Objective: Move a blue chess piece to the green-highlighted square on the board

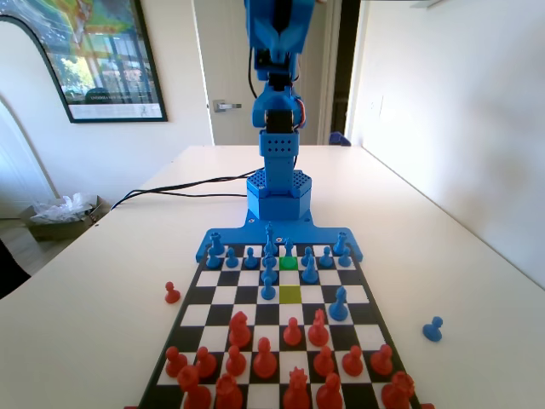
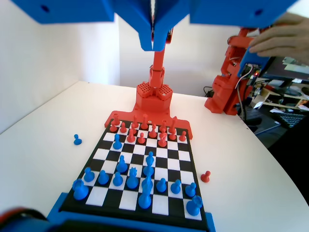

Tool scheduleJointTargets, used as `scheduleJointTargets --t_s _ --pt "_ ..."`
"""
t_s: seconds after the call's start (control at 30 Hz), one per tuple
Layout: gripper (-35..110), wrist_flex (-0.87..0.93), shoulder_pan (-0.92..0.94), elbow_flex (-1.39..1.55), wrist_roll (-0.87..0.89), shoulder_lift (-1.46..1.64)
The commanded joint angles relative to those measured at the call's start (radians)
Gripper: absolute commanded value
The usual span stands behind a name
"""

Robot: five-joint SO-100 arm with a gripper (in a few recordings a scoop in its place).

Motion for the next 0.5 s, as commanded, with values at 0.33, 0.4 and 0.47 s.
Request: scheduleJointTargets --t_s 0.33,0.4,0.47 --pt "1 -0.069 -0.009 0.064 -0.006 0.037" --pt "2 -0.069 -0.009 0.066 -0.005 0.038" --pt "4 -0.069 -0.008 0.066 0.000 0.038"
